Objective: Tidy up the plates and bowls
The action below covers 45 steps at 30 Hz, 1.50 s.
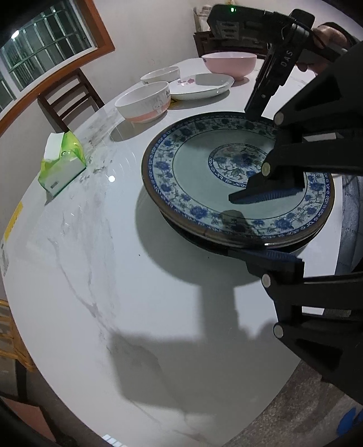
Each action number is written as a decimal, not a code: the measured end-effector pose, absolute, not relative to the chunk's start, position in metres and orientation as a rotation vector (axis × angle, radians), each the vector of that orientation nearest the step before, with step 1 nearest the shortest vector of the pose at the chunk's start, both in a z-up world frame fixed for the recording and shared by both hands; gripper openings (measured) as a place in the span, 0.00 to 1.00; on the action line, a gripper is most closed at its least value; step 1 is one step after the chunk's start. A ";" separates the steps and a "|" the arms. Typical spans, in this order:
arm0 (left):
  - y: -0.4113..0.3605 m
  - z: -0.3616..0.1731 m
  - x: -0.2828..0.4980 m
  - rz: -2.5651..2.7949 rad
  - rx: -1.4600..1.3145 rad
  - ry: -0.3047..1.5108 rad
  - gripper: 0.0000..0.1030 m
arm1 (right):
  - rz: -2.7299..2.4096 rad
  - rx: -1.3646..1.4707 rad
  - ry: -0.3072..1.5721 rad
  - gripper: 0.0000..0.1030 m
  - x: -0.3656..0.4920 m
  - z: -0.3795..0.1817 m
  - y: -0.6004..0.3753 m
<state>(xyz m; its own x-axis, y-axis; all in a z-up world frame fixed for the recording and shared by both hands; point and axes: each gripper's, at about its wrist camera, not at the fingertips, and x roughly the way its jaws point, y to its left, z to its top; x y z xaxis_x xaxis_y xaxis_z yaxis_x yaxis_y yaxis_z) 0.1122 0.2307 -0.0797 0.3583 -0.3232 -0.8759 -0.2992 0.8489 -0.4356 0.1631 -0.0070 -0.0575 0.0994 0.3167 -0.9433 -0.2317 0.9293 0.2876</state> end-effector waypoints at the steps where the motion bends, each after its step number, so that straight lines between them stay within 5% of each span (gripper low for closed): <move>1: 0.229 -0.080 0.113 -0.012 -0.586 1.225 0.29 | 0.408 0.052 1.410 0.34 0.163 -0.057 -0.005; 27: 0.203 -0.067 0.111 0.178 -0.298 1.194 0.40 | 0.451 0.099 1.401 0.37 0.162 -0.066 -0.006; 45: 0.104 -0.035 0.125 0.092 -0.189 0.844 0.53 | 0.228 0.052 0.888 0.37 0.135 -0.028 -0.128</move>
